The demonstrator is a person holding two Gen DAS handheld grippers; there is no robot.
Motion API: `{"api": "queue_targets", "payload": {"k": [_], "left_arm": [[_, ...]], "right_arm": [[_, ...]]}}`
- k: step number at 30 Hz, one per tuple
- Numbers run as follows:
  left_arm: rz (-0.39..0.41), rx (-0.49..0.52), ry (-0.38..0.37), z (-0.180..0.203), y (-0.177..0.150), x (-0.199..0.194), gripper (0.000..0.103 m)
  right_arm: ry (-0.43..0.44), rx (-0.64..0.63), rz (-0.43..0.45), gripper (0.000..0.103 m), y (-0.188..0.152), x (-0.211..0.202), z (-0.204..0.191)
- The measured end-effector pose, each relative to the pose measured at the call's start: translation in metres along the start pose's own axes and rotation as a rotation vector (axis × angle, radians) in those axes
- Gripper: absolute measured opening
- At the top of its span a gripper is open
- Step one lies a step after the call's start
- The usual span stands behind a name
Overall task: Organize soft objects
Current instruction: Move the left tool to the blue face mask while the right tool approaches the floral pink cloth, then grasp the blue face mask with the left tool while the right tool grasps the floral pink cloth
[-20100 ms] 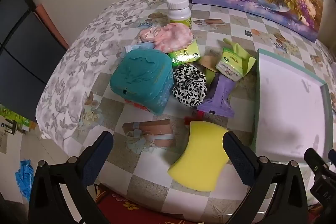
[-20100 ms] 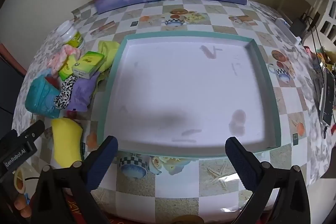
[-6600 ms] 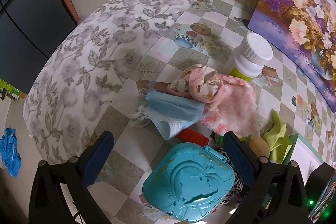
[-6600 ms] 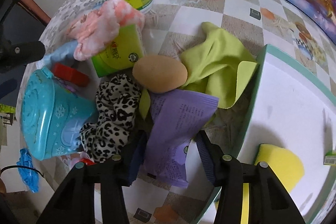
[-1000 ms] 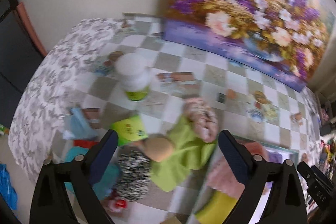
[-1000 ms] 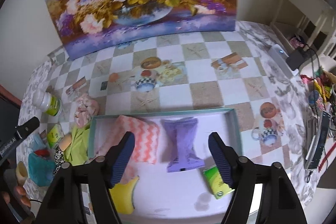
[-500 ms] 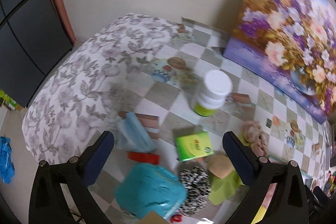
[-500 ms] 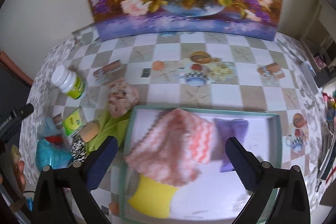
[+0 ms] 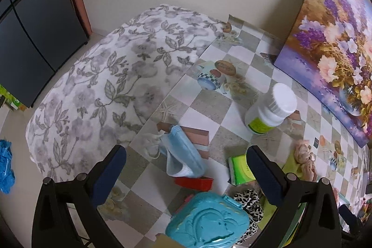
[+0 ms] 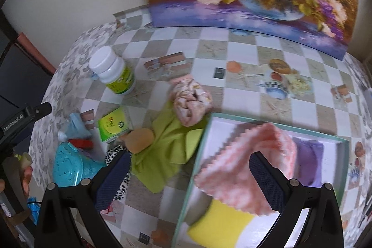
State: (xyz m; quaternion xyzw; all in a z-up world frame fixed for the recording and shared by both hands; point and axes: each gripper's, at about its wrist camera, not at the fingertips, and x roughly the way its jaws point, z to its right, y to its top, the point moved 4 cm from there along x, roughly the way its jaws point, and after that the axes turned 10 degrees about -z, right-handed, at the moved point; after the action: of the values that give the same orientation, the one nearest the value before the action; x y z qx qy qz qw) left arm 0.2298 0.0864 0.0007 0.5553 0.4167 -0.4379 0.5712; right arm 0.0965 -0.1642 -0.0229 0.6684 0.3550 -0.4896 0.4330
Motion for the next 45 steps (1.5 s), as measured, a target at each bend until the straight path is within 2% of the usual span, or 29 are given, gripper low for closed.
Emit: {"api": "queue_targets", "payload": {"k": [5,11,23,28,30,31,34,36,37,39,41,45], "left_arm": [[-0.017,-0.026,-0.02,-0.012,0.005,0.011,0.103],[-0.03,-0.055,-0.015,-0.022,0.012,0.024,0.103],[-0.124,0.005,-0.025,-0.015,0.013,0.058,0.103],[-0.15,0.017,-0.017,-0.015,0.01,0.066,0.102],[-0.163,0.025,-0.022,-0.013,0.008,0.07,0.101],[-0.168,0.028,-0.023,-0.012,0.007,0.071,0.099],[-0.187,0.037,-0.024,-0.007,0.005,0.077,0.078],[-0.204,0.043,-0.026,-0.005,0.003,0.083,0.072],[-0.208,0.047,-0.021,-0.004,0.002,0.086,0.065],[-0.213,0.042,-0.015,-0.006,0.002,0.09,0.053],[-0.214,0.028,-0.017,-0.009,0.002,0.092,0.039],[-0.202,0.01,-0.013,-0.014,0.003,0.095,0.022]], "right_arm": [[-0.022,0.008,0.025,0.103,0.01,0.002,0.005],[-0.01,0.011,0.047,0.103,0.027,0.01,0.011],[-0.057,-0.03,0.019,0.103,0.05,0.05,0.009],[-0.056,-0.053,0.004,0.093,0.059,0.065,0.002],[-0.051,-0.057,-0.006,0.085,0.063,0.071,0.001],[-0.05,-0.061,-0.012,0.084,0.065,0.074,0.001],[-0.048,-0.071,-0.026,0.073,0.067,0.08,-0.001],[-0.046,-0.076,-0.04,0.064,0.068,0.086,-0.001],[-0.046,-0.078,-0.045,0.061,0.068,0.088,-0.001],[-0.043,-0.074,-0.051,0.048,0.068,0.092,-0.001],[-0.034,-0.067,-0.047,0.043,0.067,0.094,0.0],[-0.024,-0.063,-0.032,0.033,0.067,0.092,0.001]]}}
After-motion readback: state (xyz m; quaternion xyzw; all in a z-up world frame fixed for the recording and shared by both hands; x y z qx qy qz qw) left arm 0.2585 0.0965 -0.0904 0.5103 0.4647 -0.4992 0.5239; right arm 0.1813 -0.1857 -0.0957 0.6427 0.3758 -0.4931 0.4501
